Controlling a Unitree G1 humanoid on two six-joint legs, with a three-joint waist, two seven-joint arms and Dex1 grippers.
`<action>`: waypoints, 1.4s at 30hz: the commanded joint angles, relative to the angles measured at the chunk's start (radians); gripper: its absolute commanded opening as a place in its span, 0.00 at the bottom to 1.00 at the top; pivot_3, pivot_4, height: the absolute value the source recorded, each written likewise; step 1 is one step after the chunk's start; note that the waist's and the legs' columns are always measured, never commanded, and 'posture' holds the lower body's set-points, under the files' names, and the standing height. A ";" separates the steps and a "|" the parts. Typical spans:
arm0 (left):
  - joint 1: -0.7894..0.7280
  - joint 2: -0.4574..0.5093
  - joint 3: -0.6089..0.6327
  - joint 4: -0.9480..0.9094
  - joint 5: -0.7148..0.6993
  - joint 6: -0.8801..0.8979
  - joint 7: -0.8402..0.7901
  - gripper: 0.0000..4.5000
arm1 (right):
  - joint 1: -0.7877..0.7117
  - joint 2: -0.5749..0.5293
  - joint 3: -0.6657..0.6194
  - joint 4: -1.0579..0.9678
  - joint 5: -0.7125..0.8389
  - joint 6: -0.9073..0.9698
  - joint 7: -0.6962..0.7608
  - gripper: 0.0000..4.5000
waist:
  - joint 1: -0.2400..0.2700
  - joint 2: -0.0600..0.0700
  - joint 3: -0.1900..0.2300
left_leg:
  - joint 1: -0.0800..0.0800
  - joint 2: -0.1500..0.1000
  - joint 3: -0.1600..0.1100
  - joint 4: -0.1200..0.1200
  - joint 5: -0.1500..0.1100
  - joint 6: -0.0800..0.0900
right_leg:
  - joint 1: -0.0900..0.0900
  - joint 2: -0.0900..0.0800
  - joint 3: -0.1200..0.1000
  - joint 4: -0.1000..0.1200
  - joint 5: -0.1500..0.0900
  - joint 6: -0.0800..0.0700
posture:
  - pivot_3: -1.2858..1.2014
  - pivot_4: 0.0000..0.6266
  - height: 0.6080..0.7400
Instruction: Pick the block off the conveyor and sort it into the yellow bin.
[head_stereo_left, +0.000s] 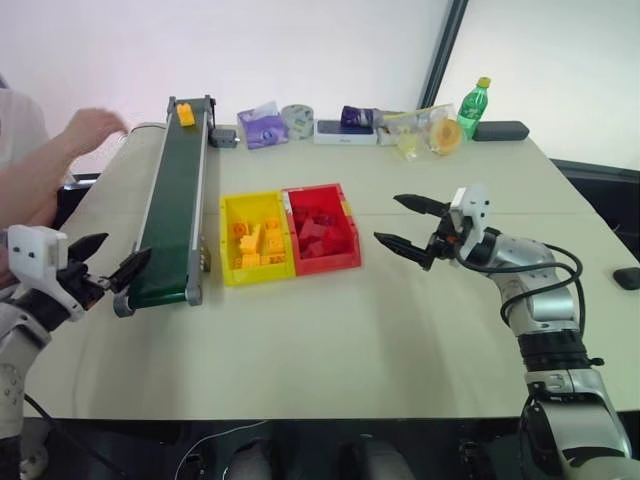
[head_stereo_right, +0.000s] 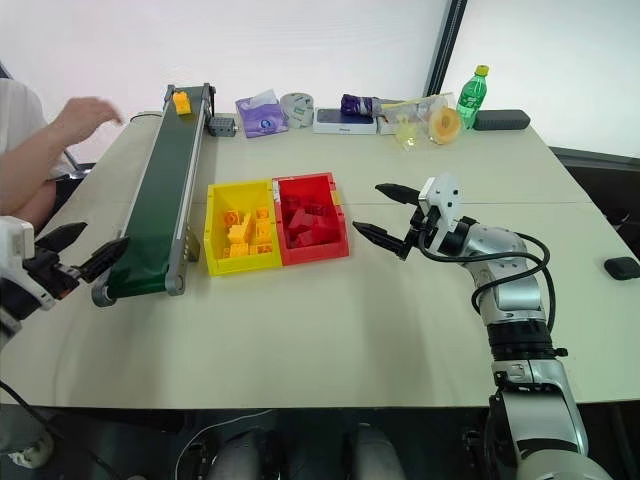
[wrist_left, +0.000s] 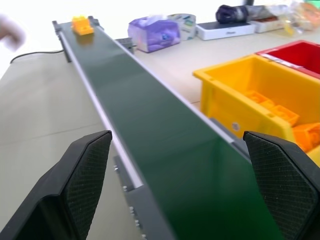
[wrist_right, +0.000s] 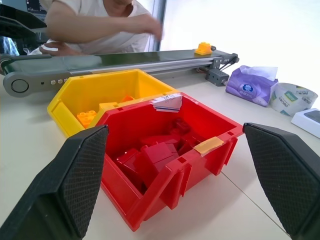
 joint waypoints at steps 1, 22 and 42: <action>-0.017 0.007 0.044 -0.015 0.012 -0.047 0.019 0.99 | -0.005 -0.013 -0.019 -0.030 0.005 -0.009 0.002 1.00 | 0.000 0.000 0.000 | 0.000 0.000 0.000 0.000 0.000 0.000 | 0.000 0.000 0.000 0.000 0.000 0.000 | 0.52 0.24 1.00; -0.011 -0.011 0.009 -0.116 0.029 -0.008 0.114 0.99 | -0.019 -0.009 -0.011 -0.032 0.007 0.005 0.008 1.00 | 0.000 0.000 0.000 | 0.000 0.000 0.000 0.000 0.000 0.000 | 0.000 0.000 0.000 0.000 0.000 0.000 | 0.52 0.24 1.00; -0.068 -0.049 -0.023 -0.142 0.029 0.133 0.230 0.99 | -0.020 0.007 0.001 -0.045 0.014 0.017 0.005 1.00 | 0.001 0.000 0.000 | 0.000 0.000 0.000 0.000 0.000 0.000 | 0.000 0.000 0.000 0.000 0.000 0.000 | 0.52 0.24 1.00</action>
